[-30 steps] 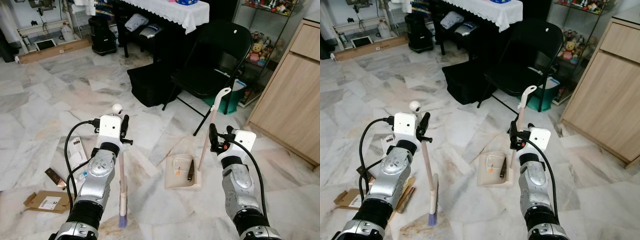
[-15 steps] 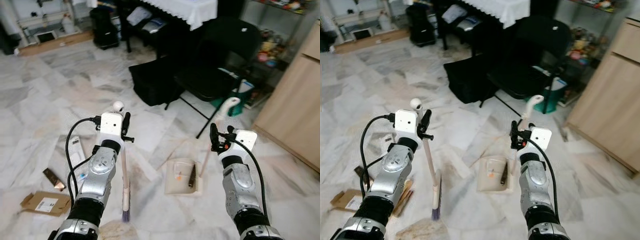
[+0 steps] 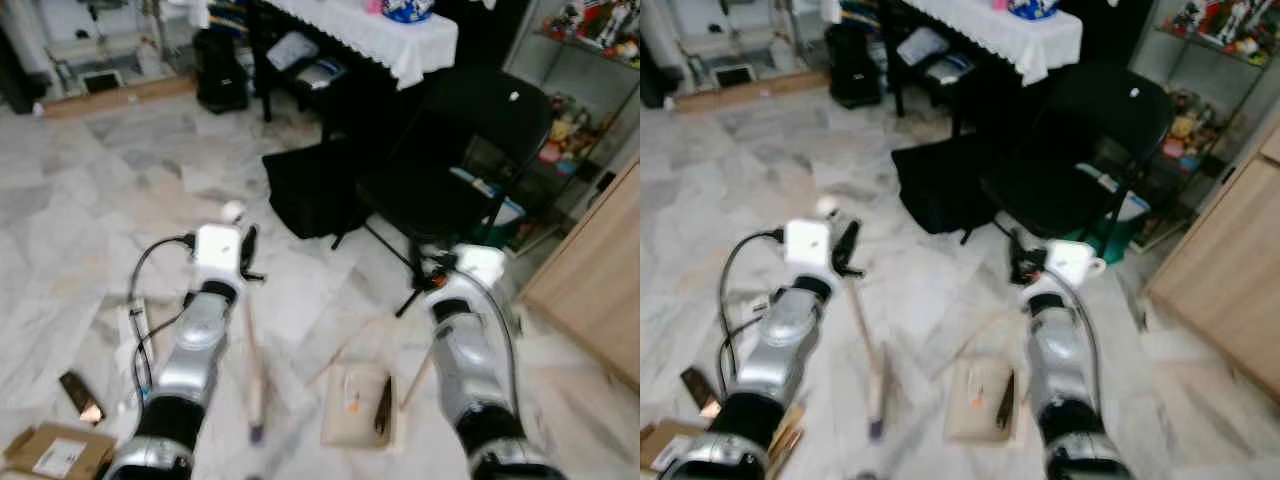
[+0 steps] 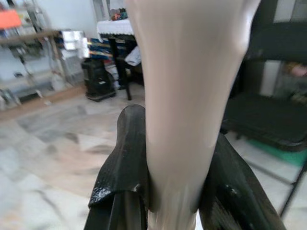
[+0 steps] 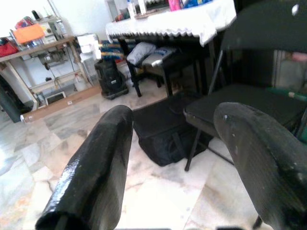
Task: Sweep floor
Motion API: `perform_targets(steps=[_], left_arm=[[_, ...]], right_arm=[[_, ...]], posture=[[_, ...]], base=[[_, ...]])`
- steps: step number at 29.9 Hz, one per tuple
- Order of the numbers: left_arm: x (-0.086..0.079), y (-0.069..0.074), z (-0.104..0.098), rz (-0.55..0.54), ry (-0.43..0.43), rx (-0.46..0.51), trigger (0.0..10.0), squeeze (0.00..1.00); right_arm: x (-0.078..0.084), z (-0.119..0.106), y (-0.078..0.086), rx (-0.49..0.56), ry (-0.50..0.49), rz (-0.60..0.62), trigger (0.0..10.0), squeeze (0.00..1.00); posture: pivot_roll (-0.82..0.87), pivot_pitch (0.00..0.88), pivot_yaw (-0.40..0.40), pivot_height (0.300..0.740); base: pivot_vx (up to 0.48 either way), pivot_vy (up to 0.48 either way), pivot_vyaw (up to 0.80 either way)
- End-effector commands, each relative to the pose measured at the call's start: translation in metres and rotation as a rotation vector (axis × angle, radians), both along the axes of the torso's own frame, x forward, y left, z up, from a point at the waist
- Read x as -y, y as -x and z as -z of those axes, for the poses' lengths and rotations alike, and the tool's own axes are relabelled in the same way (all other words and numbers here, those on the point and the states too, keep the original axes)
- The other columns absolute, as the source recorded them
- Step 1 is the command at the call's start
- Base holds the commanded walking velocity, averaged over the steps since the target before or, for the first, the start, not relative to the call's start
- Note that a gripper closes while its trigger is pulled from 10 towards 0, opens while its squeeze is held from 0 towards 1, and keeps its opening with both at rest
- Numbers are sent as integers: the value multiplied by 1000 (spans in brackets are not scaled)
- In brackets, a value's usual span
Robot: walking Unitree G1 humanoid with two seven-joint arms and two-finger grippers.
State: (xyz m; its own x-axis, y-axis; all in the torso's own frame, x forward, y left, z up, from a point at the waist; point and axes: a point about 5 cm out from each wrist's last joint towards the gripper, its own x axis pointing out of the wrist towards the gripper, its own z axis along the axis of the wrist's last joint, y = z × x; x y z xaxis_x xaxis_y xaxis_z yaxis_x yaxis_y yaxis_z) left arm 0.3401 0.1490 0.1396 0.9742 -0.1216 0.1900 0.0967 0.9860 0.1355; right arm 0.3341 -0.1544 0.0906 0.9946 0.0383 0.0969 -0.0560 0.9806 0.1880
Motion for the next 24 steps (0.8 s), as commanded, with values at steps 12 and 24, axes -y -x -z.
perform_targets(steps=[12,24], left_arm=[[6,0,-5,18,32,21,10000,0],[5,0,-6,25,24,31,10000,0]], right_arm=[[11,3,2,-13,3,27,10000,0],[10,1,1,-3,3,25,10000,0]], posture=[[-22,51,-3,740],[-16,41,-1,740]], base=[[0,157,0],[0,350,-506]])
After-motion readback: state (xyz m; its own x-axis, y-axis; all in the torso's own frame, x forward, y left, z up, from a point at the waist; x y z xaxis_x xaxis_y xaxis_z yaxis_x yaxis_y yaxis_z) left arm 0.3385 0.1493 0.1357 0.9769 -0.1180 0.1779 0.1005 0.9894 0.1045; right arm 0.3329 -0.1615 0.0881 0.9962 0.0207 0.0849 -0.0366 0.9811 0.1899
